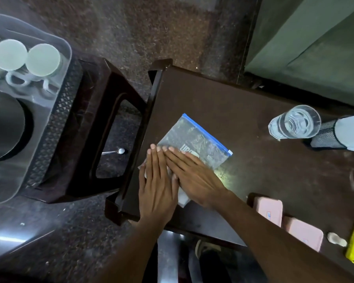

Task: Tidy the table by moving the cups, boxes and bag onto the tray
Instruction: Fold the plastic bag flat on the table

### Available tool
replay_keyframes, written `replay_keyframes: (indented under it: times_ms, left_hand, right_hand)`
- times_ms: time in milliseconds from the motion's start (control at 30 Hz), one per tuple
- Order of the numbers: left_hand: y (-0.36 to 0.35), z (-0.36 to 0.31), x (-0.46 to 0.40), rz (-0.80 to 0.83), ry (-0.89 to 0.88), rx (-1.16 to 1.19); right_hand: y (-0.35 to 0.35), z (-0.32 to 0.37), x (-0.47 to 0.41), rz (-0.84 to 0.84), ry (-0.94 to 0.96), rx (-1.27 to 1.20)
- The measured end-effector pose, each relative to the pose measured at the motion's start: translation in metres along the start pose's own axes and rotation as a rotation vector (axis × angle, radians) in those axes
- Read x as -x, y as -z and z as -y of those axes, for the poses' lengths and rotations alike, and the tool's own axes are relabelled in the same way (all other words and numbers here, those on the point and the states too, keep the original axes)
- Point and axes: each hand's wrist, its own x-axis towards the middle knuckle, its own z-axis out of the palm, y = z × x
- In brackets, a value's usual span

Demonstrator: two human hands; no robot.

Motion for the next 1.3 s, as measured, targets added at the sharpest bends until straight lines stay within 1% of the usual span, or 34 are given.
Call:
replay_keyframes:
  times_ms: [100, 267, 367, 400, 467, 533, 600, 700, 867, 967, 1033, 1100, 1167, 1300]
  left_hand:
    - [-0.014, 0.004, 0.003, -0.043, -0.007, -0.004]
    - [-0.026, 0.006, 0.006, -0.039, 0.018, -0.015]
    - [-0.021, 0.002, 0.007, -0.023, 0.030, -0.015]
    - [-0.019, 0.001, 0.007, -0.016, 0.032, -0.010]
    - [-0.011, 0.000, 0.006, 0.001, 0.038, 0.009]
    - [-0.001, -0.001, 0.003, 0.008, 0.043, 0.018]
    - [0.008, 0.000, 0.001, 0.011, 0.050, 0.015]
    - [0.016, 0.000, -0.001, 0.059, 0.033, -0.003]
    - [0.022, -0.004, -0.003, 0.143, 0.023, -0.048]
    - [0.027, -0.008, -0.004, 0.180, 0.026, -0.051]
    - [0.029, -0.010, -0.004, 0.202, 0.027, -0.058]
    - [0.032, -0.011, -0.004, 0.203, 0.026, -0.045]
    - [0.034, -0.012, -0.004, 0.196, 0.027, -0.024]
    - [0.034, -0.010, -0.005, 0.212, 0.027, -0.011]
  right_hand:
    - [-0.008, -0.018, -0.004, -0.027, 0.046, 0.036]
    - [0.004, -0.064, -0.023, -0.045, -0.092, 0.063]
    - [0.019, -0.080, -0.027, -0.006, -0.048, 0.097]
    - [0.026, -0.084, -0.026, -0.005, -0.064, 0.094]
    - [0.042, -0.089, -0.021, -0.053, -0.190, 0.042]
    - [0.056, -0.092, -0.010, -0.132, -0.378, -0.080]
    - [0.064, -0.090, -0.001, -0.161, -0.507, -0.200]
    - [0.065, -0.083, 0.002, -0.118, -0.611, -0.251]
    - [0.065, -0.075, -0.013, -0.108, -0.756, -0.319]
    - [0.066, -0.068, -0.018, -0.036, -0.791, -0.338]
    - [0.071, -0.064, -0.018, -0.026, -0.801, -0.412]
    - [0.078, -0.058, -0.017, -0.033, -0.792, -0.499]
    - [0.083, -0.051, -0.015, -0.049, -0.768, -0.499]
    - [0.088, -0.032, -0.008, -0.142, -0.701, -0.527]
